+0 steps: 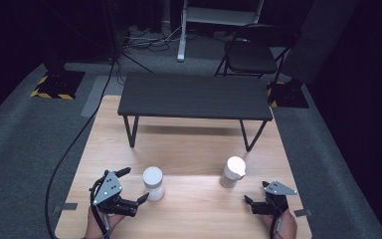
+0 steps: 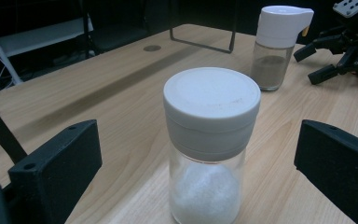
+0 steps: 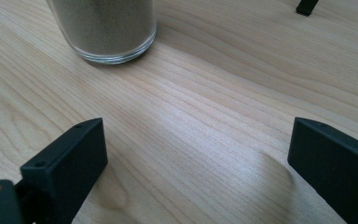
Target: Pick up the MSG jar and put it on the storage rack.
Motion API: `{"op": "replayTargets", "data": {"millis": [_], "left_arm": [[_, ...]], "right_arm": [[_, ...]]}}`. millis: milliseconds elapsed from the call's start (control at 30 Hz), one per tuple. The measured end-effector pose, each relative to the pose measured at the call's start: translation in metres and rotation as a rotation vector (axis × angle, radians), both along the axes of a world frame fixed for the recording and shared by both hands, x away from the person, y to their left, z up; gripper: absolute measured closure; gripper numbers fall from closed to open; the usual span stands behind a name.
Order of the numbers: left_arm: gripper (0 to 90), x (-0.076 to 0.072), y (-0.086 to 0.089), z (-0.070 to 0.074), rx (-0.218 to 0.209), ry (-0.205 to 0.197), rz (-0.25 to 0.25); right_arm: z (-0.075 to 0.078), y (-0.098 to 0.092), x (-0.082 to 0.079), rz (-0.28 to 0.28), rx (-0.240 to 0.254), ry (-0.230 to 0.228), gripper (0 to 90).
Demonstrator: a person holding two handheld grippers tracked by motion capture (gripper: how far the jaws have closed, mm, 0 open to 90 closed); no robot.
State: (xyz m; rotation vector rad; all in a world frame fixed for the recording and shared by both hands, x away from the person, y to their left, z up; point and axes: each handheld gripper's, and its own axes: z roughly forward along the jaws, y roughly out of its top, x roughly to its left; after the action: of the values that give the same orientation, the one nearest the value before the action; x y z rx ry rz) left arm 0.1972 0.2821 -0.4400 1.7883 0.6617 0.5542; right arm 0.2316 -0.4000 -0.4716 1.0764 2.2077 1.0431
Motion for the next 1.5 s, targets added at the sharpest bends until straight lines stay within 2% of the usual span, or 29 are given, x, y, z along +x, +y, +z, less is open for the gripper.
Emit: {"op": "replayTargets", "data": {"millis": [200, 433, 833, 1133, 1200, 1333, 1433, 1500], "left_arm": [[0.4, 0.006, -0.007, 0.000, 0.012, 0.003, -0.004], [1.4, 0.013, -0.010, -0.002, 0.001, 0.004, -0.013], [2.3, 0.032, -0.027, -0.009, -0.008, 0.021, -0.053], [3.8, 0.036, -0.029, -0.013, -0.020, 0.020, -0.045], [6.2, 0.035, -0.028, -0.015, -0.026, 0.016, -0.044], [21.9, 0.030, -0.024, -0.021, -0.054, 0.002, -0.037], [30.8, 0.029, -0.021, -0.025, -0.058, -0.020, -0.058], [32.3, 0.028, -0.022, -0.026, -0.063, -0.019, -0.054]], "right_arm": [[0.000, 0.000, 0.000, -0.004, 0.000, 0.000, 4.2], [0.000, 0.002, 0.000, -0.023, 0.004, 0.005, 4.3], [0.000, 0.003, -0.002, -0.028, 0.001, -0.001, 4.3], [-0.001, 0.004, -0.003, -0.032, -0.001, -0.005, 4.3], [-0.001, 0.004, -0.003, -0.032, -0.002, -0.006, 4.3], [-0.001, 0.004, -0.003, -0.032, -0.002, -0.006, 4.3], [-0.001, 0.004, -0.003, -0.031, -0.003, -0.007, 4.3], [-0.001, 0.004, -0.003, -0.031, -0.003, -0.008, 4.3]]}}
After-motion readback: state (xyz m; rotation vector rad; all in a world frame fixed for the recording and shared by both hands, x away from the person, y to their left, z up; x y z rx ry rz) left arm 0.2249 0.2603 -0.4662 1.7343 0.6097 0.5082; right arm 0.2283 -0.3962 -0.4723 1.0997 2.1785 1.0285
